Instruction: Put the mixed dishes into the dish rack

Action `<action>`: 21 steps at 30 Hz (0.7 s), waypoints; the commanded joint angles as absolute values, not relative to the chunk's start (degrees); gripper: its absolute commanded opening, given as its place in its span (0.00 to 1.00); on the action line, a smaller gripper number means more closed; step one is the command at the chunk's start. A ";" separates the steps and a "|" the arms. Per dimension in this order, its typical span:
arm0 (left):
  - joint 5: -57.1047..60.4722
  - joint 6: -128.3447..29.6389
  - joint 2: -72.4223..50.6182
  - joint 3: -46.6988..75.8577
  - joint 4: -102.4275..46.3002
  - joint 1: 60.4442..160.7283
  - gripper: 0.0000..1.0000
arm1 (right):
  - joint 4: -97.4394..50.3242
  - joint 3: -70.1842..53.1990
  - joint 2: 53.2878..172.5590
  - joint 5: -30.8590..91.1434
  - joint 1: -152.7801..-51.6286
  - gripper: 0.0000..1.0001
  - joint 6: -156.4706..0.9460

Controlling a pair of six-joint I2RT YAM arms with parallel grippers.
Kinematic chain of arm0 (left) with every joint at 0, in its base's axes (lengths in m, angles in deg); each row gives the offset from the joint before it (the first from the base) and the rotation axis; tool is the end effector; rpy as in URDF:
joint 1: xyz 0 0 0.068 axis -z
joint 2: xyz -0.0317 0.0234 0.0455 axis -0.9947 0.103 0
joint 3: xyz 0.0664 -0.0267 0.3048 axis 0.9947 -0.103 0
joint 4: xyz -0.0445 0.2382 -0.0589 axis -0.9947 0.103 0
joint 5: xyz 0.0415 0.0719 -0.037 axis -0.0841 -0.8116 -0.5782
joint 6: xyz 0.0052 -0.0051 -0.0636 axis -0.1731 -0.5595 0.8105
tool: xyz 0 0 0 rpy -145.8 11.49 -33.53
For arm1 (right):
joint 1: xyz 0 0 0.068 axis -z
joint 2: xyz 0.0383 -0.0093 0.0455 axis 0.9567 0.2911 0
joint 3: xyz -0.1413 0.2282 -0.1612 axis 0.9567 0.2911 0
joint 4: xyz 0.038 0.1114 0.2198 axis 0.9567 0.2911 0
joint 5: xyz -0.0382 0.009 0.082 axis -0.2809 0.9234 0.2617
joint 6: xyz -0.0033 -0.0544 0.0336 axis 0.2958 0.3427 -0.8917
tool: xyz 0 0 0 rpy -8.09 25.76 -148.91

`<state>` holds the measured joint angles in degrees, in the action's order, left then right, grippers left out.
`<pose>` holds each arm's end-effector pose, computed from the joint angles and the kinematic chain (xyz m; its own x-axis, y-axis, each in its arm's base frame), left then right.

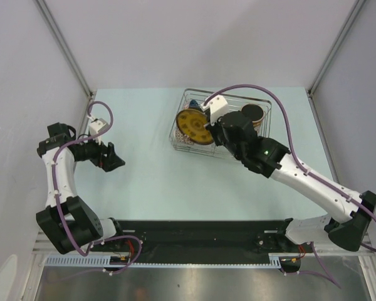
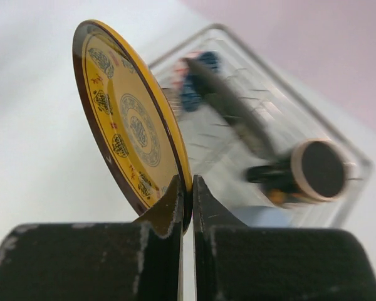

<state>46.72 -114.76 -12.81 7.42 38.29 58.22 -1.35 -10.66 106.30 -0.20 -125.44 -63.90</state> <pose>0.1994 0.0525 0.3324 -0.5449 0.2720 -0.7932 0.6661 0.7150 -0.2124 0.1856 0.2094 0.4413 -0.1396 -0.3663 -0.9200 -0.5294 0.8127 -0.2433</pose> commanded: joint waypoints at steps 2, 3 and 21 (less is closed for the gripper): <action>51.08 -112.70 -14.32 7.45 37.23 57.98 1.00 | -6.39 -10.12 108.48 -18.36 -124.06 0.00 -45.57; 51.08 -112.61 -14.33 7.45 37.15 58.07 1.00 | -8.49 -8.98 108.83 -18.54 -123.79 0.00 -43.98; 50.20 -111.12 -14.24 6.22 34.77 57.98 1.00 | -21.86 1.75 110.59 -17.58 -122.21 0.00 -28.85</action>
<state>47.68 -111.83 -12.84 6.75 36.06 58.22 -15.71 0.99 109.75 -16.07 -122.44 -31.81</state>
